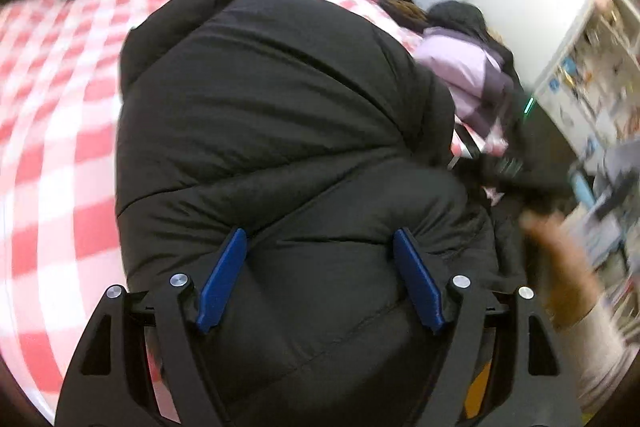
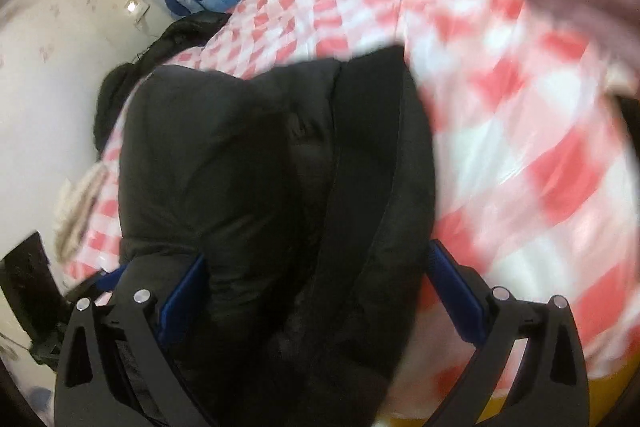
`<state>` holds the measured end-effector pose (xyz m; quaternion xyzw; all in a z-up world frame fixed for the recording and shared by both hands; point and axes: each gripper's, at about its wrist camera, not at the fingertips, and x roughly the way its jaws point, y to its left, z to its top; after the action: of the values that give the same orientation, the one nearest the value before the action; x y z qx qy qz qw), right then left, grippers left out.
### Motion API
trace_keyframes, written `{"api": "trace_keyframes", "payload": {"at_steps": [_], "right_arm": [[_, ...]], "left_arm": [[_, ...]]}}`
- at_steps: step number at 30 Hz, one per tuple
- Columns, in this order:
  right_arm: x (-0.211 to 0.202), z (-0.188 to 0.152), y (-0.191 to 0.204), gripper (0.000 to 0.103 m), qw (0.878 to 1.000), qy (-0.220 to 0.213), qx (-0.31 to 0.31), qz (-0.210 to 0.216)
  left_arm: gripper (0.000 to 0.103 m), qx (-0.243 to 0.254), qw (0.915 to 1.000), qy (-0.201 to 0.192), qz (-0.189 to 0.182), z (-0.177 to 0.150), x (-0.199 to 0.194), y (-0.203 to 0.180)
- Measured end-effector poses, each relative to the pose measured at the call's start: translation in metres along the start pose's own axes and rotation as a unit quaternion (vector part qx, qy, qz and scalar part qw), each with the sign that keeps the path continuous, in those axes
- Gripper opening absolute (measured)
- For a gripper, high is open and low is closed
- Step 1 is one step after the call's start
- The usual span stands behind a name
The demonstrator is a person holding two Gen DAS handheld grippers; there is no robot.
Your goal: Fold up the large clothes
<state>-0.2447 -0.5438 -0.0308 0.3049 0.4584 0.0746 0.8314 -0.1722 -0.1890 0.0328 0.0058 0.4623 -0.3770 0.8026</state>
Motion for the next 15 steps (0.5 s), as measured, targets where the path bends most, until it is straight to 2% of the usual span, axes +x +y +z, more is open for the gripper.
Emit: {"api": "trace_keyframes", "payload": {"at_steps": [2, 4, 6, 8, 11, 15], "right_arm": [[0.031, -0.011, -0.002, 0.098, 0.999, 0.017, 0.020, 0.027], [0.040, -0.015, 0.001, 0.098, 1.000, 0.013, 0.019, 0.022], [0.029, -0.009, 0.006, 0.097, 1.000, 0.016, 0.014, 0.009], [0.007, -0.003, 0.020, 0.097, 0.999, -0.006, -0.027, -0.035], [-0.021, 0.014, 0.038, 0.097, 0.996, -0.039, -0.059, -0.061], [-0.007, 0.043, 0.036, 0.097, 0.995, -0.044, -0.058, -0.069]], "left_arm": [[0.072, -0.013, 0.9998, -0.006, 0.012, 0.002, -0.009, 0.001], [0.072, 0.007, 0.9995, -0.010, 0.028, 0.005, -0.014, -0.008], [0.072, 0.031, 0.9987, -0.004, 0.040, 0.004, -0.009, -0.014], [0.072, 0.048, 0.9974, -0.005, 0.054, 0.002, -0.003, -0.020], [0.074, 0.057, 0.9961, -0.010, 0.066, 0.001, 0.000, -0.025], [0.075, 0.069, 0.9942, -0.018, 0.081, 0.003, 0.003, -0.030]]}}
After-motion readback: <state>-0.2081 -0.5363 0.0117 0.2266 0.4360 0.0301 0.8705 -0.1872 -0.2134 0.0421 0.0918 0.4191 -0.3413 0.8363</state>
